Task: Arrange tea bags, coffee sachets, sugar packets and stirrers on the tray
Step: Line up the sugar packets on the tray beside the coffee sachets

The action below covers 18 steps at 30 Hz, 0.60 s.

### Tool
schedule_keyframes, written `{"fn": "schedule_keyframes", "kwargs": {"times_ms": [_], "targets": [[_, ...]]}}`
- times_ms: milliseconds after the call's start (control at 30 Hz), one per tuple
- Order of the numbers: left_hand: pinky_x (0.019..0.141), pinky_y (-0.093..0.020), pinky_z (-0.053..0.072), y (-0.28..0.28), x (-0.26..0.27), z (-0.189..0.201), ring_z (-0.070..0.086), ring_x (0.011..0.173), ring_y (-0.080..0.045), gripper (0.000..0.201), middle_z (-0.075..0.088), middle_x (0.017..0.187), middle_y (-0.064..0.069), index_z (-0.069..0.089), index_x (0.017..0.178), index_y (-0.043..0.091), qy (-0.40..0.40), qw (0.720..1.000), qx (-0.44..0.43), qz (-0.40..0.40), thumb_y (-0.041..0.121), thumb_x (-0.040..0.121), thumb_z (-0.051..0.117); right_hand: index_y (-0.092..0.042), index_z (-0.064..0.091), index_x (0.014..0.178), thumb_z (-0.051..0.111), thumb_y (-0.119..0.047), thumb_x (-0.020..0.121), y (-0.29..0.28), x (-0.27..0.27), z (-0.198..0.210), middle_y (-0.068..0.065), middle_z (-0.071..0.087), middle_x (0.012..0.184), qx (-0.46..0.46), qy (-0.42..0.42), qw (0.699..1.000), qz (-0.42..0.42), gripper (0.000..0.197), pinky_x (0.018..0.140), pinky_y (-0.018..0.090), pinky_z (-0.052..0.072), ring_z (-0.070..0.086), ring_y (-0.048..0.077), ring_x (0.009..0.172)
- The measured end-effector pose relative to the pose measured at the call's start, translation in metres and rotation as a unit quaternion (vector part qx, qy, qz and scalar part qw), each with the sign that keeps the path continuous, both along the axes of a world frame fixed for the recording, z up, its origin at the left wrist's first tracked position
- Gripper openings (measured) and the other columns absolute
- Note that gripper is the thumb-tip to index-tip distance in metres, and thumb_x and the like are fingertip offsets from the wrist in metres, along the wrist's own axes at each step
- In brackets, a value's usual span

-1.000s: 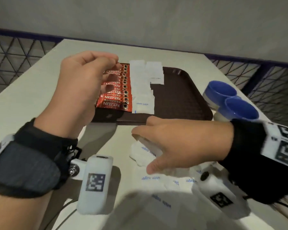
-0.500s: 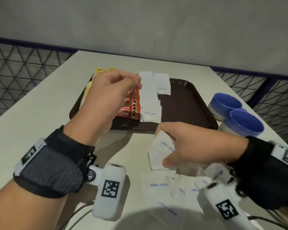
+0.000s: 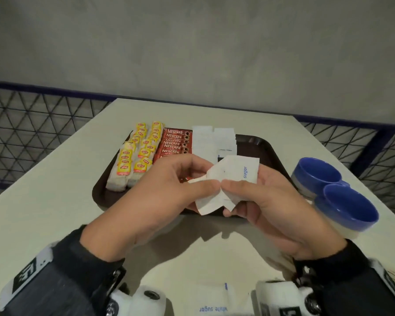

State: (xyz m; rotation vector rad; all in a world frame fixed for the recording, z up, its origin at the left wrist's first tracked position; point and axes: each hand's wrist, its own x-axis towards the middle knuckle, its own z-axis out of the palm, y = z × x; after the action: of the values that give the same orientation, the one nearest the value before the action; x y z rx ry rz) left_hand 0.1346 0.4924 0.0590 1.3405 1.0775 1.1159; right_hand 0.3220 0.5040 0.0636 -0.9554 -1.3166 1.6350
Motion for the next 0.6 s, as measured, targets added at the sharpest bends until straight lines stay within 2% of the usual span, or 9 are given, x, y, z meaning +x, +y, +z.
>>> {"fn": "schedule_keyframes", "kwargs": {"times_ms": [67, 133, 233, 333, 433, 533, 600], "targets": [[0.063, -0.028, 0.060, 0.002, -0.001, 0.000, 0.074, 0.073, -0.020, 0.012, 0.077, 0.088, -0.011, 0.075, 0.095, 0.011, -0.007, 1.000, -0.012, 0.009, 0.001, 0.089, 0.072, -0.009, 0.066, 0.123, 0.057, -0.004, 0.098, -0.001, 0.000, -0.004, 0.019, 0.073, 0.114, 0.000, 0.001, 1.000, -0.014, 0.027, 0.061, 0.029, 0.057, 0.066, 0.026, 0.085], [0.060, -0.028, 0.057, 0.002, 0.001, 0.000, 0.071, 0.073, -0.019, 0.015, 0.077, 0.090, -0.011, 0.075, 0.095, 0.013, -0.017, 0.999, -0.022, 0.020, 0.000, 0.090, 0.069, -0.010, 0.068, 0.121, 0.054, -0.009, 0.100, -0.003, 0.002, -0.006, 0.019, 0.073, 0.113, -0.006, 0.004, 0.999, -0.033, 0.025, 0.061, 0.032, 0.056, 0.063, 0.025, 0.081], [0.056, -0.027, 0.057, 0.000, 0.003, 0.001, 0.070, 0.074, -0.021, 0.020, 0.078, 0.099, -0.012, 0.077, 0.094, 0.013, -0.048, 0.998, -0.035, 0.035, -0.002, 0.091, 0.065, -0.010, 0.072, 0.107, 0.054, -0.012, 0.099, -0.005, 0.004, -0.007, 0.023, 0.070, 0.108, -0.009, 0.000, 0.997, -0.083, 0.019, 0.056, 0.034, 0.046, 0.052, 0.024, 0.073], [0.053, -0.026, 0.057, -0.003, 0.006, 0.004, 0.071, 0.073, -0.020, 0.017, 0.079, 0.098, -0.012, 0.076, 0.094, 0.008, -0.078, 0.995, -0.053, 0.031, -0.002, 0.092, 0.062, -0.009, 0.072, 0.099, 0.056, -0.010, 0.098, -0.005, 0.005, -0.006, 0.017, 0.071, 0.094, -0.007, 0.017, 0.995, -0.097, 0.016, 0.051, 0.033, 0.039, 0.047, 0.021, 0.066], [0.048, -0.025, 0.052, -0.004, 0.007, 0.005, 0.068, 0.066, -0.018, 0.016, 0.078, 0.093, -0.011, 0.074, 0.085, 0.009, -0.073, 0.996, -0.049, 0.034, 0.001, 0.092, 0.062, -0.008, 0.072, 0.107, 0.060, -0.009, 0.096, -0.006, 0.010, -0.005, 0.013, 0.075, 0.099, 0.010, 0.026, 0.994, -0.104, 0.016, 0.050, 0.028, 0.038, 0.050, 0.022, 0.070], [0.043, -0.023, 0.045, -0.002, 0.004, 0.004, 0.061, 0.053, -0.014, 0.026, 0.077, 0.087, -0.009, 0.074, 0.075, 0.018, -0.047, 0.997, -0.041, 0.054, 0.004, 0.093, 0.063, -0.009, 0.071, 0.114, 0.062, -0.010, 0.094, -0.006, 0.015, -0.003, 0.012, 0.077, 0.103, 0.008, 0.043, 0.990, -0.131, 0.021, 0.055, 0.029, 0.037, 0.057, 0.020, 0.076], [0.042, -0.025, 0.042, 0.000, 0.002, 0.004, 0.062, 0.057, -0.018, 0.027, 0.078, 0.087, -0.009, 0.074, 0.074, 0.019, -0.043, 0.996, -0.037, 0.063, 0.004, 0.093, 0.063, -0.012, 0.071, 0.115, 0.065, -0.013, 0.092, -0.005, 0.018, -0.001, 0.008, 0.078, 0.104, 0.003, 0.063, 0.986, -0.153, 0.024, 0.059, 0.030, 0.039, 0.064, 0.015, 0.080]]}}
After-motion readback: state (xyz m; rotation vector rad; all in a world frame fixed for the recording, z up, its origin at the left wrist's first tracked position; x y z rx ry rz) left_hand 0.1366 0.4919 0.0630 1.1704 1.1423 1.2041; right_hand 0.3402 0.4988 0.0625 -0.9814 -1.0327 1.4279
